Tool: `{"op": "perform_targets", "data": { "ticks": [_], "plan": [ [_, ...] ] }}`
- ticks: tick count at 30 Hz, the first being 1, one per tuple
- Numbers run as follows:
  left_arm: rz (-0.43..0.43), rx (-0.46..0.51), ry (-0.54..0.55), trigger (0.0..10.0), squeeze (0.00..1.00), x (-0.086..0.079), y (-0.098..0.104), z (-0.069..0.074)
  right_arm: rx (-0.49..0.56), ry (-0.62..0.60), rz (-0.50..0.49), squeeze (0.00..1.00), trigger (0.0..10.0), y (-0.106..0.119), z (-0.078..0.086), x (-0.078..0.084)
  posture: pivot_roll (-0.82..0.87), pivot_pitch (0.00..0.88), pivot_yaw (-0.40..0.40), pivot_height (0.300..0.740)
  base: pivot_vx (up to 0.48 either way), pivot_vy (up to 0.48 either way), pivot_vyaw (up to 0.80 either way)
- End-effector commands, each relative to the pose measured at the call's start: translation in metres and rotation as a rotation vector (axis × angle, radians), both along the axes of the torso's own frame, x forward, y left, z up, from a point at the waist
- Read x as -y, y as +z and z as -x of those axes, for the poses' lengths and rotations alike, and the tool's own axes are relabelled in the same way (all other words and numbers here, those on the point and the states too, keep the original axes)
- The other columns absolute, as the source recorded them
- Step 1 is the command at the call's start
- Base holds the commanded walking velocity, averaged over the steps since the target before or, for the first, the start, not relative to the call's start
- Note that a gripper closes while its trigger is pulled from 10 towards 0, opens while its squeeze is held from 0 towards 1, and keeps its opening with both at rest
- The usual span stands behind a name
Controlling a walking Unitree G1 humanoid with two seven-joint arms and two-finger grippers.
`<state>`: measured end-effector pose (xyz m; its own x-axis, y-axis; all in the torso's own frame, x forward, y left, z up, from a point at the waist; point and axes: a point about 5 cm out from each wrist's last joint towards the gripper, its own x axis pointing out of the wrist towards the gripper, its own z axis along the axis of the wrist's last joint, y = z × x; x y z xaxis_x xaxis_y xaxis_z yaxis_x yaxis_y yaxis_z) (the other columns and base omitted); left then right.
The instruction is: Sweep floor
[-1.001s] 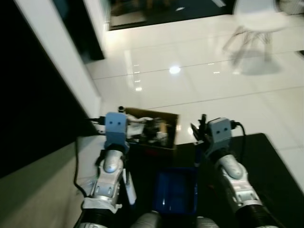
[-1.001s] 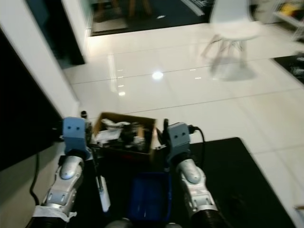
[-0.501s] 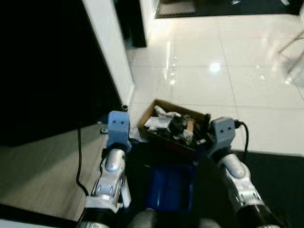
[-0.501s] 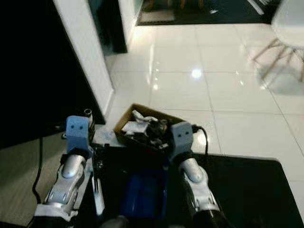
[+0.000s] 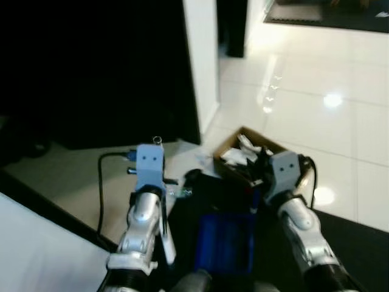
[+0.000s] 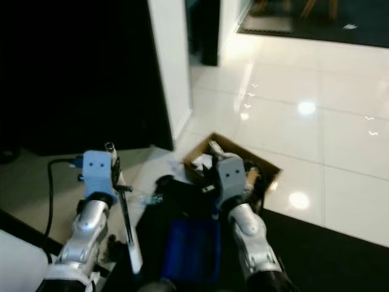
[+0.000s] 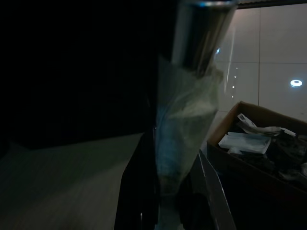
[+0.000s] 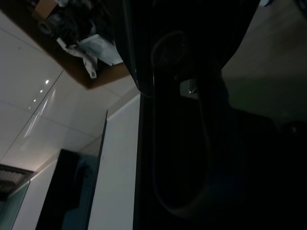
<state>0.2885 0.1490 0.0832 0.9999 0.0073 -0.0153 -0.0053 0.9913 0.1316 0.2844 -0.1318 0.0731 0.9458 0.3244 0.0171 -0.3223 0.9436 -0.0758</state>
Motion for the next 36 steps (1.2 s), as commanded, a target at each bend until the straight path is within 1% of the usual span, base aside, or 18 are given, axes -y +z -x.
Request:
{"op": "perform_targets", "data": {
  "ticks": [1, 8, 22, 24, 27, 28, 29, 30, 32, 36],
  "plan": [
    [-0.008, 0.014, 0.012, 10.0, 0.0, -0.005, 0.002, 0.0, 0.032, 0.006, -0.006, 0.0, 10.0, 0.006, -0.002, -0.004, -0.06, 0.029, 0.061, 0.74, 0.0, 0.0, 0.79],
    [-0.008, 0.013, 0.011, 10.0, 0.0, -0.005, 0.002, -0.001, 0.032, -0.004, -0.001, 0.0, 10.0, 0.006, -0.003, -0.003, -0.06, 0.028, 0.062, 0.74, 0.0, 0.0, 0.69],
    [-0.009, 0.012, 0.007, 10.0, 0.0, -0.005, 0.002, -0.002, 0.028, -0.019, -0.01, 0.0, 10.0, 0.006, -0.004, -0.002, -0.06, 0.03, 0.063, 0.74, 0.0, 0.0, 0.0],
    [0.002, 0.003, -0.009, 10.0, 0.0, -0.002, 0.002, -0.003, 0.028, -0.019, -0.01, 0.0, 10.0, 0.006, -0.004, -0.002, -0.06, 0.029, 0.066, 0.74, 0.0, 0.0, 0.0],
    [-0.009, 0.015, -0.04, 10.0, 0.0, 0.002, 0.005, -0.004, 0.029, -0.019, -0.009, 0.0, 10.0, 0.006, -0.005, -0.002, -0.06, 0.029, 0.066, 0.74, 0.0, 0.0, 0.0],
    [0.0, 0.028, -0.049, 10.0, 0.0, 0.003, 0.009, -0.005, 0.03, -0.02, -0.008, 0.0, 10.0, 0.006, -0.005, -0.001, -0.06, 0.03, 0.065, 0.74, 0.0, 0.0, 0.0],
    [0.0, 0.028, -0.049, 10.0, 0.0, 0.003, 0.009, -0.005, 0.03, -0.02, -0.008, 0.0, 10.0, 0.006, -0.005, -0.001, -0.06, 0.03, 0.065, 0.74, 0.0, 0.0, 0.0],
    [0.021, 0.055, -0.065, 10.0, 0.0, 0.006, 0.019, -0.007, 0.03, -0.022, -0.008, 0.0, 10.0, 0.006, -0.004, -0.001, -0.06, 0.03, 0.065, 0.74, 0.0, 0.0, 0.0],
    [0.033, 0.104, -0.092, 10.0, 0.0, 0.01, 0.033, -0.01, 0.029, -0.023, -0.006, 0.0, 10.0, 0.006, -0.004, 0.0, -0.06, 0.028, 0.065, 0.74, 0.0, 0.0, 0.0],
    [0.047, 0.178, -0.121, 10.0, 0.0, 0.013, 0.054, -0.013, 0.028, -0.025, -0.005, 0.0, 10.0, 0.005, -0.003, 0.001, -0.06, 0.03, 0.066, 0.74, 0.0, 0.0, 0.0]
  ]
}}
